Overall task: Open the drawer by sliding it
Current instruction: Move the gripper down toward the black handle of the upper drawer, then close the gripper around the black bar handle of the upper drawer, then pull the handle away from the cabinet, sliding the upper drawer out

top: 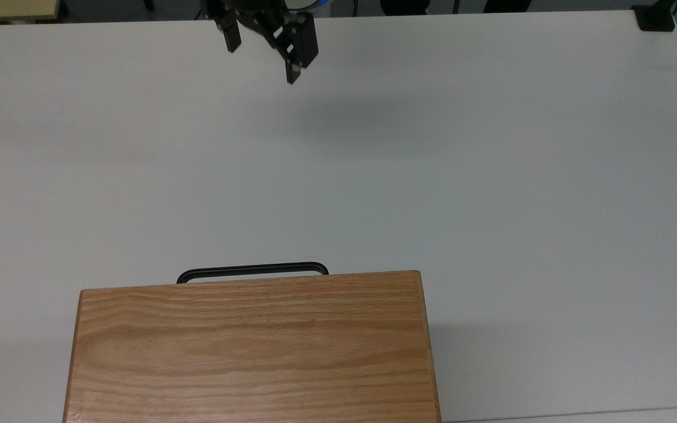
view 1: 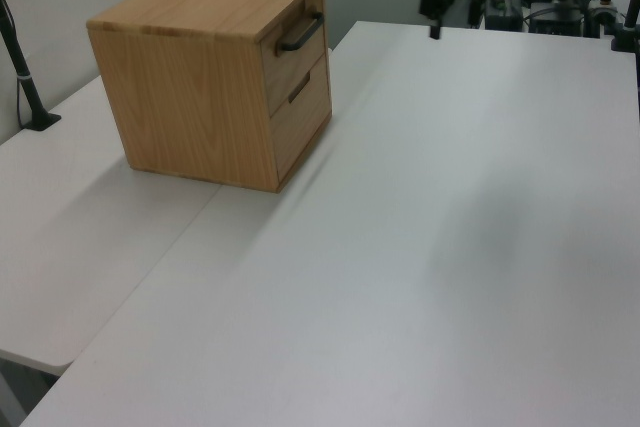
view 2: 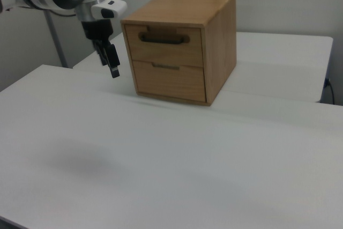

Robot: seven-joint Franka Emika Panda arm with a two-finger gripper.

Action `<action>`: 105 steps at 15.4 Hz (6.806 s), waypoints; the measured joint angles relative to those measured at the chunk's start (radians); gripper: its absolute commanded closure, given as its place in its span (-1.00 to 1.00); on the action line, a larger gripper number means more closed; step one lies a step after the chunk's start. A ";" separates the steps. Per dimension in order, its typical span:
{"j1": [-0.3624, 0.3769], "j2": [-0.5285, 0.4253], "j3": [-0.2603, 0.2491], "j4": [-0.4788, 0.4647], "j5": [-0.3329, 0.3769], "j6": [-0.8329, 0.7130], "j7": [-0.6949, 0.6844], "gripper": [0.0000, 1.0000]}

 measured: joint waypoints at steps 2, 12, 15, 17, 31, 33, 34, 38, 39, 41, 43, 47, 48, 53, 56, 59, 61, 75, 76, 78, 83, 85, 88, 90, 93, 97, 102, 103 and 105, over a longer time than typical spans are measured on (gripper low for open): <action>-0.003 0.019 0.000 0.007 0.006 0.072 0.147 -1.00; -0.018 0.154 0.000 0.012 0.055 0.606 0.725 -0.94; -0.017 0.200 0.000 0.013 0.055 0.754 0.849 -0.94; -0.016 0.224 0.001 0.015 0.055 0.840 0.890 -0.79; -0.004 0.329 0.002 0.018 0.054 1.180 0.904 -0.45; -0.004 0.347 0.002 0.018 0.054 1.225 0.904 -0.33; -0.004 0.354 0.002 0.019 0.053 1.241 0.904 -0.33; -0.004 0.362 0.003 0.026 0.053 1.255 0.904 -0.33; -0.004 0.361 0.004 0.030 0.053 1.255 0.904 -0.27; -0.004 0.359 0.007 0.037 0.053 1.255 0.904 -0.03; -0.004 0.359 0.008 0.038 0.053 1.255 0.904 -0.02; -0.004 0.358 0.009 0.032 0.053 1.253 0.904 -0.02; -0.004 0.358 0.009 0.031 0.053 1.253 0.904 -0.02; -0.004 0.361 0.009 0.009 0.053 1.253 0.904 0.09; -0.004 0.362 0.009 0.006 0.053 1.253 0.905 0.18; -0.005 0.362 0.009 0.006 0.054 1.253 0.920 0.45; -0.007 0.362 0.009 0.006 0.054 1.253 0.930 0.52; -0.015 0.355 0.009 -0.004 0.053 1.256 0.936 0.99; -0.015 0.355 0.009 -0.005 0.053 1.256 0.936 0.98; -0.015 0.354 0.009 -0.005 0.053 1.256 0.936 0.96; -0.015 0.324 0.009 -0.047 0.053 1.257 0.936 0.96; -0.016 0.277 0.009 -0.108 0.053 1.257 0.936 0.96; -0.018 0.196 0.009 -0.213 0.053 1.257 0.936 0.96; -0.018 0.141 0.008 -0.282 0.053 1.257 0.936 0.96; -0.019 0.060 0.007 -0.381 0.053 1.257 0.936 0.96; -0.020 -0.040 0.005 -0.498 0.053 1.250 0.936 0.96; -0.022 -0.126 0.003 -0.541 0.053 1.109 0.937 0.82; -0.022 -0.135 0.002 -0.541 0.053 1.086 0.937 0.63; -0.025 -0.150 0.002 -0.541 0.053 1.041 0.937 0.57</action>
